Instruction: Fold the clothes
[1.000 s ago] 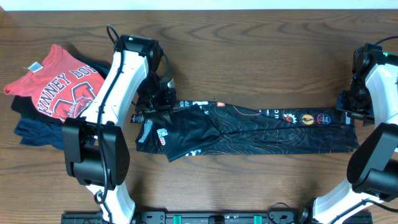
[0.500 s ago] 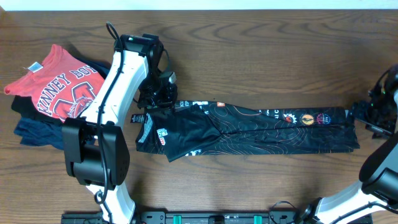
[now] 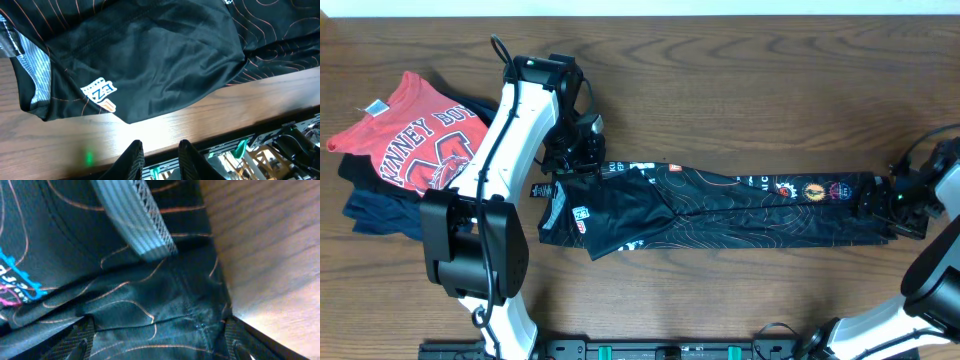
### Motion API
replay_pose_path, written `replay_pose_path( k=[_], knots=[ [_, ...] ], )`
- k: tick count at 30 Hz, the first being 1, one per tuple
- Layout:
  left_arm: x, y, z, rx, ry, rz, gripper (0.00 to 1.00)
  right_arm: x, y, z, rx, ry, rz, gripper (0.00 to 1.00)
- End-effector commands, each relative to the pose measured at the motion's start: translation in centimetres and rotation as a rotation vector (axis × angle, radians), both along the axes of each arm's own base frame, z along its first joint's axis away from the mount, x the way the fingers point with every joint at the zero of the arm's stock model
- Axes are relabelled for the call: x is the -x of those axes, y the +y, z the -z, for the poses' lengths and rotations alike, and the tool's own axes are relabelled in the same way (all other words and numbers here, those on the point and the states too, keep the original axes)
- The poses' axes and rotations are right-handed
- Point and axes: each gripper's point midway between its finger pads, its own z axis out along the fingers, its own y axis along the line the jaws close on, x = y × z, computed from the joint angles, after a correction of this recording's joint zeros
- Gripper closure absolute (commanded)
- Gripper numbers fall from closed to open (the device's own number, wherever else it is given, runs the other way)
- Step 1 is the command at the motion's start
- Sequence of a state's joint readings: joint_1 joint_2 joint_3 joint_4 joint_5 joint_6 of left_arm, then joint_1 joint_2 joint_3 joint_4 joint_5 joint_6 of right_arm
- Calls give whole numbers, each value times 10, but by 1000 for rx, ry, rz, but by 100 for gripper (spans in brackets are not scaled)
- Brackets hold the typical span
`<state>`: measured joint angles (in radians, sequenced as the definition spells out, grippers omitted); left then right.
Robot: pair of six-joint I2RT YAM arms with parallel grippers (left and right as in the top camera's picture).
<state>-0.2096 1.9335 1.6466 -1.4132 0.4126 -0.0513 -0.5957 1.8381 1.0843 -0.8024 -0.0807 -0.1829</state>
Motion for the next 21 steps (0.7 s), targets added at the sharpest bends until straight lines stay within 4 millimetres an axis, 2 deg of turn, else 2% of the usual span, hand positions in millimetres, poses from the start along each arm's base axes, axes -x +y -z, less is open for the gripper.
replay_pose_path(
  k=[1, 9, 11, 14, 15, 18, 21],
  knots=[
    [3, 1, 0, -7, 7, -5, 74, -1, 19, 10, -92, -46, -15, 20],
    [2, 1, 0, -7, 6, -5, 74, -9, 26, 12, -108, -85, -33, 39],
    [2, 1, 0, -7, 6, -5, 74, -10, 25, 12, -104, -90, -35, 48],
    [2, 1, 0, -7, 7, -5, 74, -10, 25, 12, -101, -94, -75, 71],
    [2, 1, 0, -7, 7, -5, 74, -10, 25, 12, -100, -94, -79, 75],
    [2, 1, 0, -7, 7, -5, 74, -10, 25, 12, -99, -94, -78, 99],
    [2, 1, 0, -7, 7, -5, 74, -10, 21, 12, -80, -84, -68, 99]
  ],
)
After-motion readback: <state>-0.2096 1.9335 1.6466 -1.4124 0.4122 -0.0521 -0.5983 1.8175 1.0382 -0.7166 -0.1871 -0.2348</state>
